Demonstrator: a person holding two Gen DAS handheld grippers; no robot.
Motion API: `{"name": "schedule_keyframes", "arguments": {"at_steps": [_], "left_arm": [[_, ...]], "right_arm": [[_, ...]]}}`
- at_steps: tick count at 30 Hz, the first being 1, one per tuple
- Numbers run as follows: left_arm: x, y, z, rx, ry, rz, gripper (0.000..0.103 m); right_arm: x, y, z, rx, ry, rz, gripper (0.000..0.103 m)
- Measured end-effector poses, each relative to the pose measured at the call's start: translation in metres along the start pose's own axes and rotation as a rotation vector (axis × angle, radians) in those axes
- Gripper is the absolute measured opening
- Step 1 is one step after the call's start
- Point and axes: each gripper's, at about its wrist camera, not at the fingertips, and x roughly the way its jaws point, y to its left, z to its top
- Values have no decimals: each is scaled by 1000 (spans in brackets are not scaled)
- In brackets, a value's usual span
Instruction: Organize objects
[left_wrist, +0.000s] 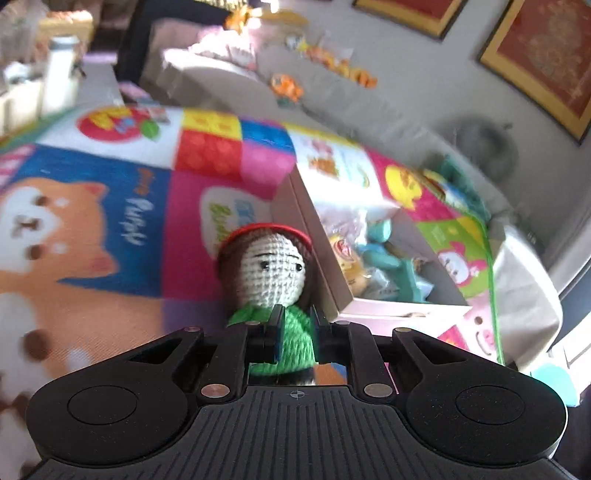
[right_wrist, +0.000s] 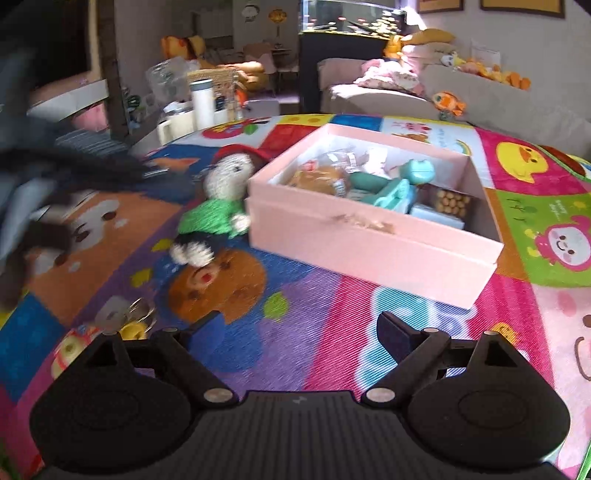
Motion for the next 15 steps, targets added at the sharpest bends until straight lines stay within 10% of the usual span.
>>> {"name": "schedule_keyframes", "arguments": {"at_steps": [8,15], "left_arm": [[36,-24,10,168,-34,208,17],[39,-20,10,170,-63,226,19]], "right_arm": [[-7,12,-19,-84,36,20,94],[1,19,-28,-103,42,32,103]]}}
